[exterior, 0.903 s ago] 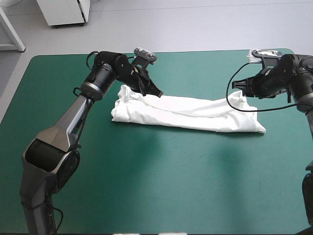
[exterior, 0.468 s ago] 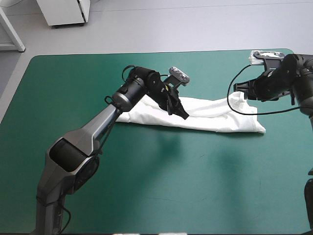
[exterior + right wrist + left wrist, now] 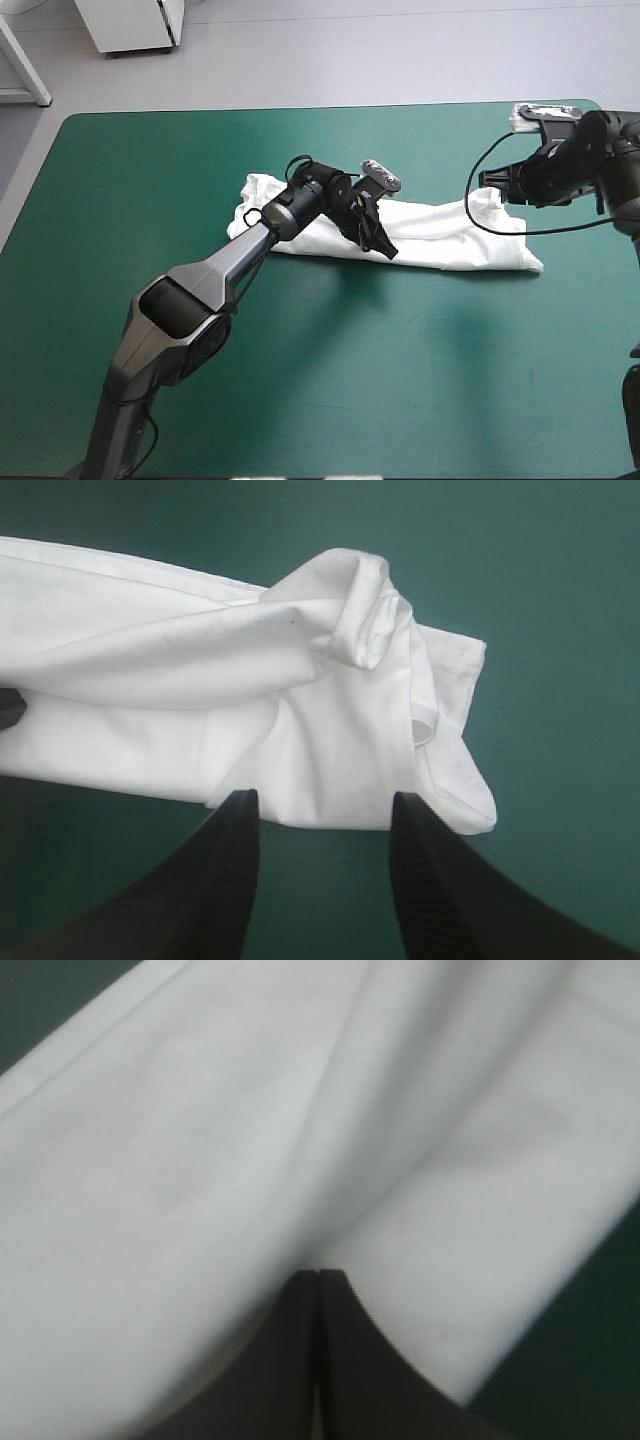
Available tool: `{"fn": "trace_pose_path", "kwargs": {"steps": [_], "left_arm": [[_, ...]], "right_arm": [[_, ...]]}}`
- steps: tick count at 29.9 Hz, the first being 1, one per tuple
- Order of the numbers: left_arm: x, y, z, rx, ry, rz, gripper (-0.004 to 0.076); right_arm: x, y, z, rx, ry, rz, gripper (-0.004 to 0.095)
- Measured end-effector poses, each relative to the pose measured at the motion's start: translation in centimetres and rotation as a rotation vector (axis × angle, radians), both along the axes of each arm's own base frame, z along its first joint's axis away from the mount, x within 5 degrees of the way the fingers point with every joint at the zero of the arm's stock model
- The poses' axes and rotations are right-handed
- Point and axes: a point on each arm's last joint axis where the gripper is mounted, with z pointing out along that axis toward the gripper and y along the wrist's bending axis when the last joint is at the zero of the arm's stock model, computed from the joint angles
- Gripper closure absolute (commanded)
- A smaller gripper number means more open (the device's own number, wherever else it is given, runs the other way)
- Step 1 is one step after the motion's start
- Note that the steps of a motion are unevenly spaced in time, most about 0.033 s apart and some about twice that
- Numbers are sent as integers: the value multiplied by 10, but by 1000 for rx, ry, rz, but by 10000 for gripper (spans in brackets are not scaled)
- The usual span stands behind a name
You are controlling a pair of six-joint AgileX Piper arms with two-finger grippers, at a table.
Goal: Fold the cloth
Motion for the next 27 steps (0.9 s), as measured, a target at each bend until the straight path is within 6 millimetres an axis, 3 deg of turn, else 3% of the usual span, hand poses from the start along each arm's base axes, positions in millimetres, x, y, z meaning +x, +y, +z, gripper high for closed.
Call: {"fn": "trace_pose_path", "kwargs": {"steps": [4, 9, 14, 20, 24, 27], "left_arm": [[5, -1, -15, 30, -3, 11, 746], [6, -2, -15, 22, -3, 15, 746], [6, -2, -16, 21, -1, 15, 746], [6, -2, -16, 20, 1, 15, 746], [6, -3, -15, 15, 4, 16, 746], [6, -3, -16, 4, 13, 19, 746]], "right_arm": [[0, 0, 0, -2, -2, 0, 507], [1, -3, 0, 6, -6, -9, 507], [4, -31, -5, 105, -4, -97, 491], [0, -66, -47, 196, 82, -159, 341], [-11, -67, -88, 266, 198, -144, 332], [-12, -62, -108, 317, 238, -114, 330]]}}
